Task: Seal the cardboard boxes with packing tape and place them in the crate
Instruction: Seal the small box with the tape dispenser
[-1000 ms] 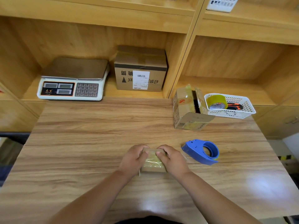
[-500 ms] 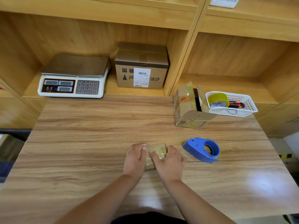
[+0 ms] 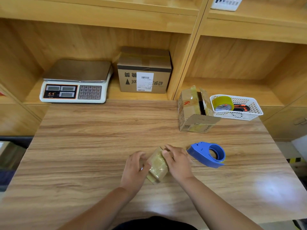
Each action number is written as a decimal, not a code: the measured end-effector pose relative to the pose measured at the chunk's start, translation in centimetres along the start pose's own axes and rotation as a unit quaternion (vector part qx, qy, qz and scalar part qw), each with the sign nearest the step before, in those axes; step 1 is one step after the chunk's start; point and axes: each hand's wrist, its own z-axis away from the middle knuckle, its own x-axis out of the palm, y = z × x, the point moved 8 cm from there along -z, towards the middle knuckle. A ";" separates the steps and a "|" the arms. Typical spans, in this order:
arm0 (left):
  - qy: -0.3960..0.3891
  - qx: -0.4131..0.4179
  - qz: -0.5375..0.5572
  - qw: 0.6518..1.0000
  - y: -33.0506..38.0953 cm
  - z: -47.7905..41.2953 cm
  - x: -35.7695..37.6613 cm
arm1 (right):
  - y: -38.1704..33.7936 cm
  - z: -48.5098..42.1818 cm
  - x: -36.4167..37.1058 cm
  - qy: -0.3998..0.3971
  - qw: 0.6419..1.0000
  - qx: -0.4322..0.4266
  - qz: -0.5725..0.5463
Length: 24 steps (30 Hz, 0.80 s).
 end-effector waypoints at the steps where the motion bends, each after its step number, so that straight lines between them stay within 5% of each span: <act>1: -0.009 -0.003 0.005 1.000 0.1 -0.2 -0.2 | -0.1 0.4 -0.1 0.003 1.000 -0.010 -0.019; 6: -0.141 0.066 -0.060 0.986 2.4 -2.9 0.0 | 0.5 2.4 1.1 -0.007 1.000 -0.011 0.004; 10: -0.301 0.154 -0.187 0.922 3.3 -3.9 2.4 | 0.7 2.6 1.8 -0.027 1.000 0.000 -0.004; 14: -0.369 0.138 -0.194 0.898 2.9 -4.9 2.7 | 0.5 2.1 1.3 -0.018 0.999 -0.001 -0.036; 18: -0.386 0.110 -0.159 0.902 2.7 -5.1 3.0 | 0.6 1.3 0.4 -0.019 0.999 -0.007 -0.036; 24: -0.283 0.101 -0.044 0.953 3.3 -6.4 2.6 | 0.4 0.5 -0.5 0.012 0.998 -0.036 -0.055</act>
